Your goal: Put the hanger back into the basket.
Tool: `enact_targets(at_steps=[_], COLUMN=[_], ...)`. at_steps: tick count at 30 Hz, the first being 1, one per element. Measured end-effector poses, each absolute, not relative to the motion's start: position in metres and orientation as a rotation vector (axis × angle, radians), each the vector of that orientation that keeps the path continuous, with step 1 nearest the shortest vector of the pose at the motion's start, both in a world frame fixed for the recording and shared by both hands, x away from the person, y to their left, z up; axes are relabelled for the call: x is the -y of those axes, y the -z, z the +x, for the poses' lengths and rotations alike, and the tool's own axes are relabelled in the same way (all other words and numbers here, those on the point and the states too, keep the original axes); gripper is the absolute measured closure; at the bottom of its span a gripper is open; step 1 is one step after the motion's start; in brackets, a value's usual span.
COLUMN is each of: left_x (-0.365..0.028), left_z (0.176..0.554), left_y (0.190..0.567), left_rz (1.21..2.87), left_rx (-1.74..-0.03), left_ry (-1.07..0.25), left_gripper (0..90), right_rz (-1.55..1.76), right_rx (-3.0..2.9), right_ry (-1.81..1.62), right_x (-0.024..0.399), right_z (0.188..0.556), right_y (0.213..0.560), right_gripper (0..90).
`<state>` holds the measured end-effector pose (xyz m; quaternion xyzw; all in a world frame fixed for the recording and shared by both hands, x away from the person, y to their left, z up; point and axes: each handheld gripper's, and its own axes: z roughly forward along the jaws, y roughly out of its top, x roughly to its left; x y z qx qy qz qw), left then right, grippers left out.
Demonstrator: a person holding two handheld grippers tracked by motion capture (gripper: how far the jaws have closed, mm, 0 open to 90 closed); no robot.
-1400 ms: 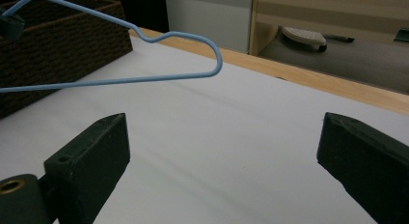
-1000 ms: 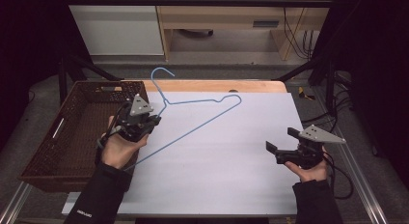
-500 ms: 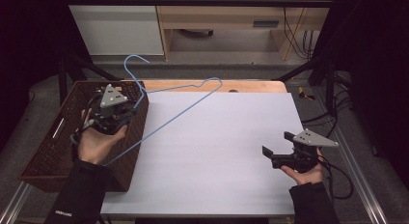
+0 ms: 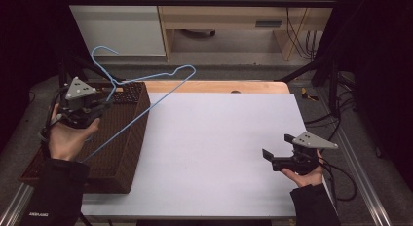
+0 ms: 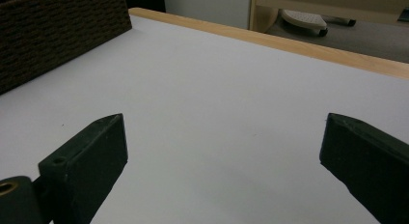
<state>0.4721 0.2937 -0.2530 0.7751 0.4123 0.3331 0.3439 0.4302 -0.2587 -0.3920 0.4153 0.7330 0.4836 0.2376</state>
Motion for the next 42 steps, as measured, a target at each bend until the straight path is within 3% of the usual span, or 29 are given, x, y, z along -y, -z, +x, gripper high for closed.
enact_targets(at_steps=[18, 42], left_x=[-0.36, -0.405], left_z=[0.477, 0.492], left_y=[0.263, 0.305], left_rz=[1.968, 1.986], left_rx=[-1.206, -1.369], left_ry=[-0.936, -1.001], left_gripper=[87.0, 87.0], right_rz=[1.141, 1.139], right_rx=[-2.011, -2.028], right_ry=[-1.335, -1.319], right_x=[0.258, 0.255], right_z=[0.43, 0.432], right_y=[0.392, 0.395], right_gripper=[3.5, 3.4])
